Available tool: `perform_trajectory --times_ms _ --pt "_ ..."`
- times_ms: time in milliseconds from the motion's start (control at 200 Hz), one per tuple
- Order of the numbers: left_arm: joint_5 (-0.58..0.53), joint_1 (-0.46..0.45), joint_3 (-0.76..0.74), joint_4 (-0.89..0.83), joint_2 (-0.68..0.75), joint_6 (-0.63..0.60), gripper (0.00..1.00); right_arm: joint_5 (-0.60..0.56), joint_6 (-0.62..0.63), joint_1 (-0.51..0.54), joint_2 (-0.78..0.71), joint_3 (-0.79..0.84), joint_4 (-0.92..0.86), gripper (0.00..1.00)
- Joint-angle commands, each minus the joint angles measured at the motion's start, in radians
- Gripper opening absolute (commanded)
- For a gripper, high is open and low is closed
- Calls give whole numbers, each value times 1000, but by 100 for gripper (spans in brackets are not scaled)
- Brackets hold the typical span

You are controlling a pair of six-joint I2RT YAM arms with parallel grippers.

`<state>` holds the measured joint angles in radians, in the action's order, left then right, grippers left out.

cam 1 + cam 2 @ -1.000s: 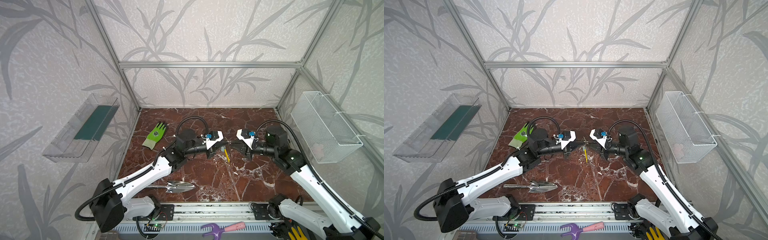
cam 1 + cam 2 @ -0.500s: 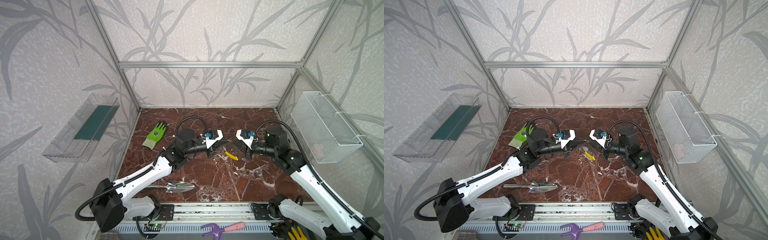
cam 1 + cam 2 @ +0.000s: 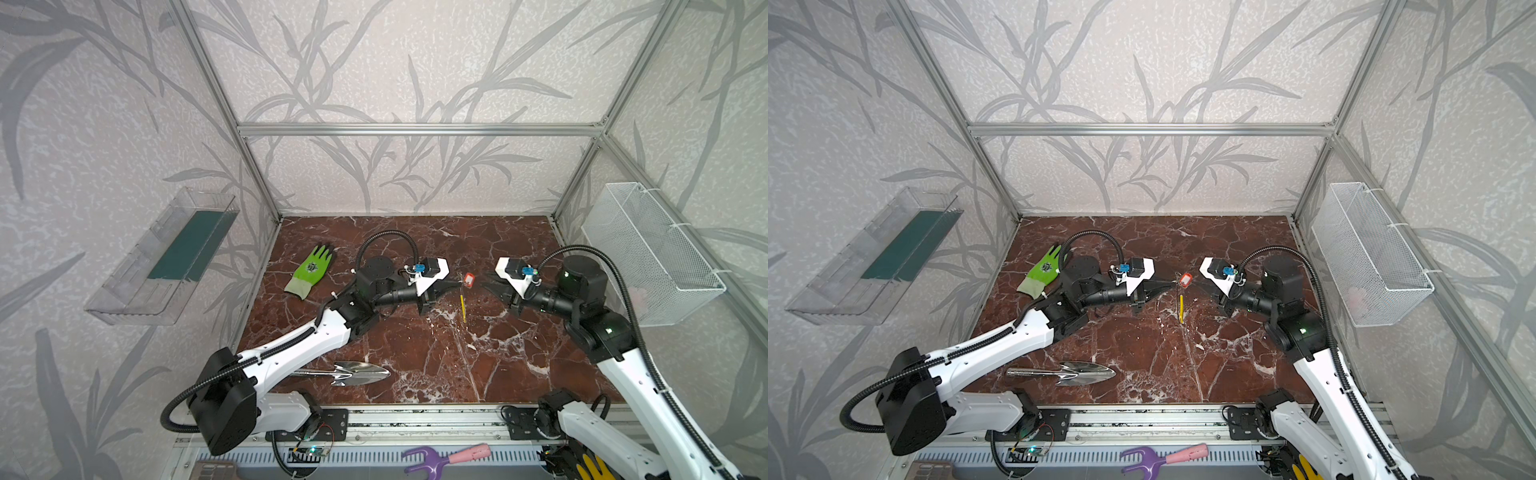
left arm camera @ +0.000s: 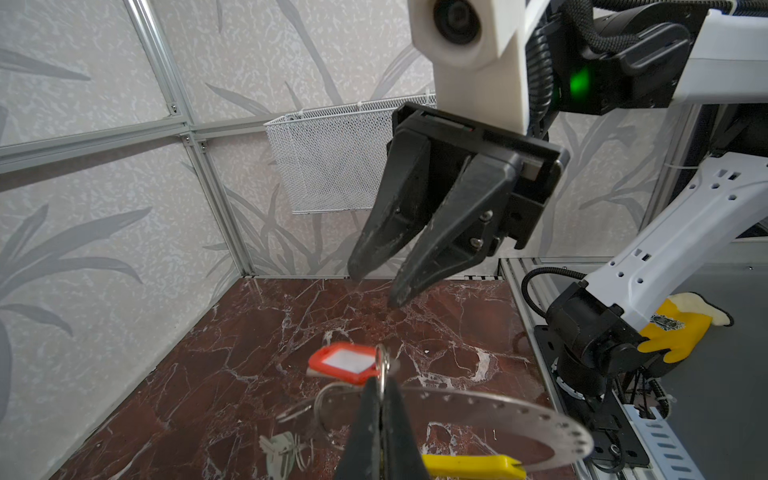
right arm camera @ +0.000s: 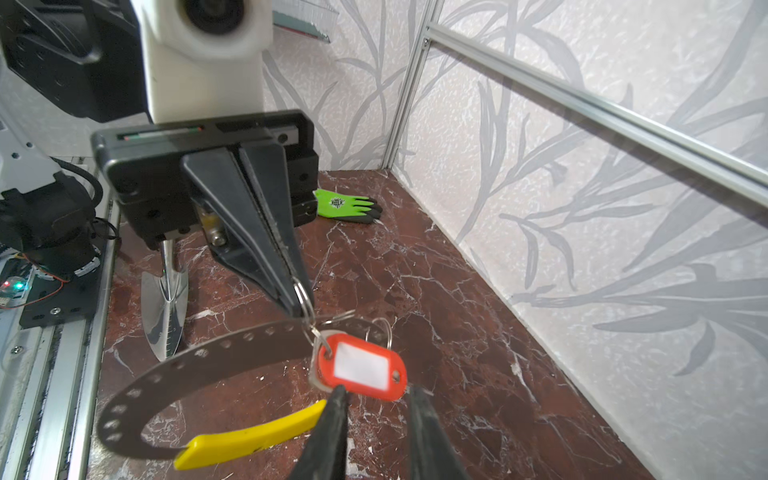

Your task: Put the keys on the keyring

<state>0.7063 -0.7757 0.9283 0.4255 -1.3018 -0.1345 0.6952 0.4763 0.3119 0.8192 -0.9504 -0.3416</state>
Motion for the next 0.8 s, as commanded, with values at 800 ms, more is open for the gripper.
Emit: perform_trajectory --times_ms 800 --pt "70 1 78 -10 -11 -2 0 282 -73 -2 113 -33 75 22"
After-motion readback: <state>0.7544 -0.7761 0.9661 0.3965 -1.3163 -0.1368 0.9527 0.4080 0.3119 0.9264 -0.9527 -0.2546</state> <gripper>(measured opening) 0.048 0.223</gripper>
